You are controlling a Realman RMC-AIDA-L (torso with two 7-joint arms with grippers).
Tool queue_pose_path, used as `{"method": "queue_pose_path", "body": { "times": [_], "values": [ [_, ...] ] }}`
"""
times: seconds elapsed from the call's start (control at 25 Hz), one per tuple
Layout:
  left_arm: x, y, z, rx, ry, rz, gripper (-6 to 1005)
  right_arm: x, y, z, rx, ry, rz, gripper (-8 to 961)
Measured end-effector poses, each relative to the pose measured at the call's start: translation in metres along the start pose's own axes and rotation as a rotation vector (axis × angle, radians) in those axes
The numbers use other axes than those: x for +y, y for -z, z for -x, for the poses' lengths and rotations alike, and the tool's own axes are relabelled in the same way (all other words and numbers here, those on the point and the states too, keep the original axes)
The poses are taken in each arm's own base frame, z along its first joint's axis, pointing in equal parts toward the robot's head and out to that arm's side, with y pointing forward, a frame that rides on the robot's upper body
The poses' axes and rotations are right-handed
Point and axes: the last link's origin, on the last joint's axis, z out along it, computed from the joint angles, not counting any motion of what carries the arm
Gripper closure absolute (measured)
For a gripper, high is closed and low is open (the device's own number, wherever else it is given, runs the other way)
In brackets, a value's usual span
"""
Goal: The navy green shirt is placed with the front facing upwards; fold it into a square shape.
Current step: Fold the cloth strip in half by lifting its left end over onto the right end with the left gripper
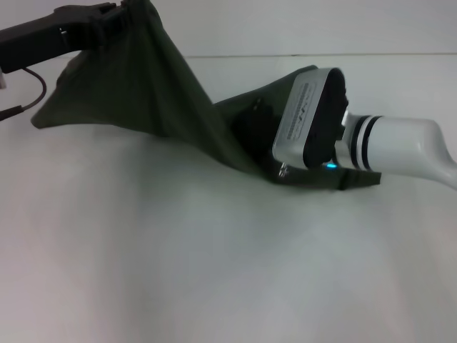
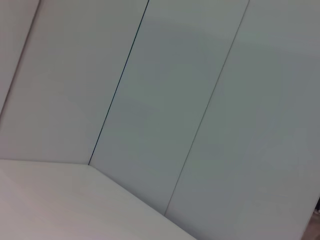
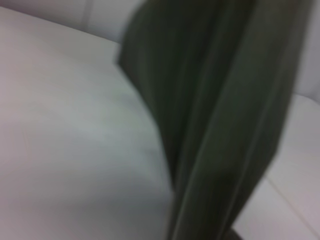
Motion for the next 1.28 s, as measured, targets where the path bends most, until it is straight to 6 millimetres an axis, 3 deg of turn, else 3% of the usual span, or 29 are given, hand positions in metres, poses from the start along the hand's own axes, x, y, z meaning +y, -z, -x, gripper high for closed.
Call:
{"method": "queue_pose_path", "body": {
  "times": [0.36,0.72,0.88,1.04,1.2,1.28],
  "values": [
    [0.005,-0.007,-0.001,-0.017,-0.014,0.026,893,0.032,0.003,0.007,-0.054,0.007,0.212,954],
    [0.034,-0.045,0.009,-0.150,-0.084,0.172,885,0.049,0.009,0.016,-0.131,0.014,0.324,953],
    [0.040,-0.057,0.017,-0.207,-0.108,0.191,882,0.051,0.020,0.005,-0.150,-0.037,0.306,952],
    [0.041,-0.061,0.019,-0.221,-0.111,0.189,878,0.032,0.067,-0.026,-0.201,-0.189,0.188,952],
    [0.041,-0.070,0.021,-0.229,-0.108,0.185,874,0.015,0.149,-0.064,-0.221,-0.318,0.007,951],
    [0.043,-0.087,0.025,-0.248,-0.109,0.176,872,0.010,0.195,-0.080,-0.247,-0.373,-0.094,951]
  ]
}}
